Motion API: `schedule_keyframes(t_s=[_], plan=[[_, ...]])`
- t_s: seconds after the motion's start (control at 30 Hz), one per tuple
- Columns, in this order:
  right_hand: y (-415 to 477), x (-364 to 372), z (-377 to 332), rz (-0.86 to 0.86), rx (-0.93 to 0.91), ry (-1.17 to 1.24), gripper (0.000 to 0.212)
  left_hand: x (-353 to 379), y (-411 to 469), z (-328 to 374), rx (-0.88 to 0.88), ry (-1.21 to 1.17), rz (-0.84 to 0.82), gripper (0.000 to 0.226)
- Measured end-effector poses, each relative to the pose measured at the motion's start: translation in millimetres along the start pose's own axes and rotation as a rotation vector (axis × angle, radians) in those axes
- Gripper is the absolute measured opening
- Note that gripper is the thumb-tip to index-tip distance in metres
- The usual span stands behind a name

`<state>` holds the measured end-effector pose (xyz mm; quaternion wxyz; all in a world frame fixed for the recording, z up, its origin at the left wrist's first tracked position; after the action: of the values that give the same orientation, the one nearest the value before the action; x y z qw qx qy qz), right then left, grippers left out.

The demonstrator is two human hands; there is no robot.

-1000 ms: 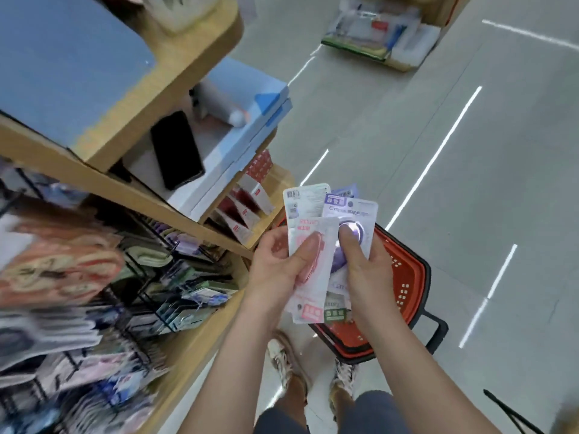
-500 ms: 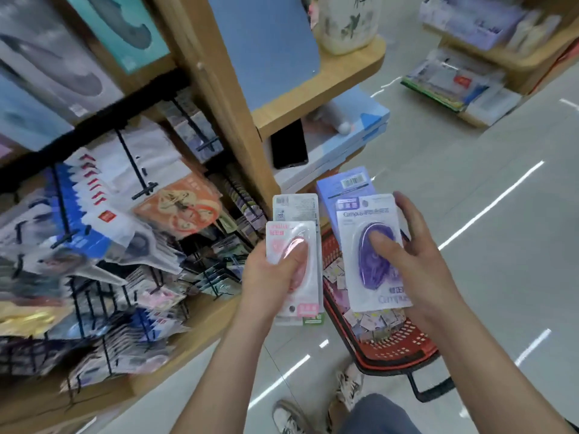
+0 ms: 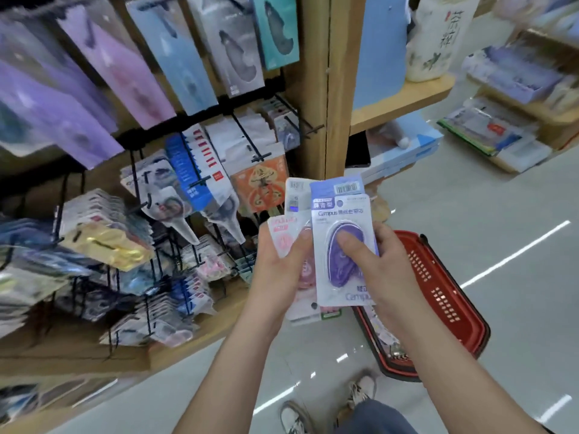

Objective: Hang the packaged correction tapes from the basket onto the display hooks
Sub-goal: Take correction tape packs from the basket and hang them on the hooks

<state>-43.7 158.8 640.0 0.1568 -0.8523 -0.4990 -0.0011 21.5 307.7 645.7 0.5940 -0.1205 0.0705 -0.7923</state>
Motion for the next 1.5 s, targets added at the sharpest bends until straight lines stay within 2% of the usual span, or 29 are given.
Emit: schedule_keyframes(t_s=[0.1,0.17,0.27,0.4,0.47,0.53,0.6,0.73,0.9,1.03,1.13,1.23,1.33,1.4,1.43,1.5], plan=[[-14.6,31.3,-6.8,0.011,-0.05,0.031,0.049,-38.2,-15.5,24.0,0.118,0.03,0.108,0.027],[-22.0,47.9,-14.4,0.031,-0.094,0.032,0.053,-70.4,-27.2,37.6,0.197,0.061,0.215,0.023],[-30.4,72.0,-25.2,0.014,-0.123,0.024,0.057,-110.4,-45.7,49.2,0.25,0.149,0.303,0.03],[-48.2,124.2,-31.1,-0.122,-0.128,0.014,0.068,-134.3,-65.0,61.0,0.302,0.17,0.301,0.049],[-55.3,146.3,-27.7,-0.142,-0.104,0.018,0.069,-141.4,-71.2,63.6,0.288,0.109,0.302,0.041],[-60.8,164.4,-25.8,-0.14,-0.1,0.018,0.069,-151.9,-76.9,60.7,0.234,-0.075,0.294,0.025],[-65.3,178.6,-23.9,-0.136,-0.109,0.001,0.063,-160.9,-81.7,58.5,0.196,-0.183,0.256,0.023],[-68.5,198.1,-16.0,-0.146,-0.11,-0.04,0.044,-173.7,-89.9,62.9,0.201,-0.15,0.217,0.047],[-58.2,207.5,-14.3,-0.274,-0.017,-0.044,0.022,-190.1,-87.9,65.3,0.189,-0.191,0.287,0.053],[-44.8,206.9,-29.6,-0.354,-0.037,-0.082,0.013,-191.4,-80.7,65.1,0.157,-0.275,0.333,0.044],[-28.4,201.8,-45.8,-0.338,-0.071,-0.057,0.008,-198.2,-75.5,70.6,0.158,-0.261,0.406,0.05],[-10.2,190.2,-81.7,-0.331,-0.242,-0.083,0.011,-202.8,-70.7,76.3,0.127,-0.267,0.441,0.036],[-10.0,193.4,-123.3,-0.428,-0.616,-0.28,0.03,-185.8,-59.8,80.4,0.04,-0.283,0.352,0.025],[-12.4,200.6,-132.9,-0.402,-0.851,-0.494,0.038,-171.9,-52.0,87.4,0.021,-0.297,0.307,0.022],[-10.4,201.1,-134.2,-0.363,-0.919,-0.54,0.043,-167.6,-48.1,91.6,0.024,-0.298,0.302,0.022],[-2.1,198.5,-133.5,-0.347,-0.923,-0.501,0.048,-165.1,-40.6,98.7,0.041,-0.28,0.32,0.023]])
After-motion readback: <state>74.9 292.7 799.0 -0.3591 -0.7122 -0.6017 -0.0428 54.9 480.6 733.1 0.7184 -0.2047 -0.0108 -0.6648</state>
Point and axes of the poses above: each hand's wrist, its own y-axis towards the middle knuckle, its own x-axis out of the palm, z = x × y, the point moved 9 cm from there along y, towards the middle knuckle, and after that the axes turned 1 degree about -y, right-handed, at the moved point
